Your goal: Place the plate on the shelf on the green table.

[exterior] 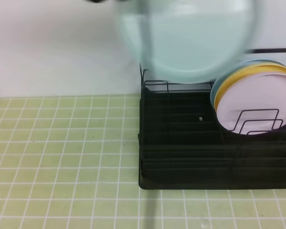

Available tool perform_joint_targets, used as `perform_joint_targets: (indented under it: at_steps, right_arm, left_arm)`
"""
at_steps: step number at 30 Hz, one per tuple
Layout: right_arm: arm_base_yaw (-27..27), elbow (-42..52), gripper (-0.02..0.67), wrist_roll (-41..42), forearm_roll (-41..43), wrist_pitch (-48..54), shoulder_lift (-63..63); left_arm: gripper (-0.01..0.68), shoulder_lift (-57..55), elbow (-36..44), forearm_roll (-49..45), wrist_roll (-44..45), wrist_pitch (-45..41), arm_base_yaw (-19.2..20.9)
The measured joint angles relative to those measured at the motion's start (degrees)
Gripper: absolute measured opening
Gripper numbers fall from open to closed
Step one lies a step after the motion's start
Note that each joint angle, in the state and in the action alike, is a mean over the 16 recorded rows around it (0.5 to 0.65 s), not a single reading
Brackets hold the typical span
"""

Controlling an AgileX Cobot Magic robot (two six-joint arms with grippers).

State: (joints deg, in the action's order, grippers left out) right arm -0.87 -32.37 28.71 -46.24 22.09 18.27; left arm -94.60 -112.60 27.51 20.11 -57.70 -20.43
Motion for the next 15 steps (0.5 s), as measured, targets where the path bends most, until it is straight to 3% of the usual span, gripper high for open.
perform_joint_targets:
  at_steps: [8, 15]
  right_arm:
    - [0.0, -6.6, 0.331, 13.1, -14.5, 7.4, 6.6]
    - [0.0, -7.5, 0.537, 17.9, -20.4, 4.1, 11.2]
  left_arm:
    - [0.004, 0.3, 0.0, 3.1, -0.1, 8.6, -12.1]
    - [0.004, 0.0, 0.0, 4.9, -0.8, 11.5, -16.7]
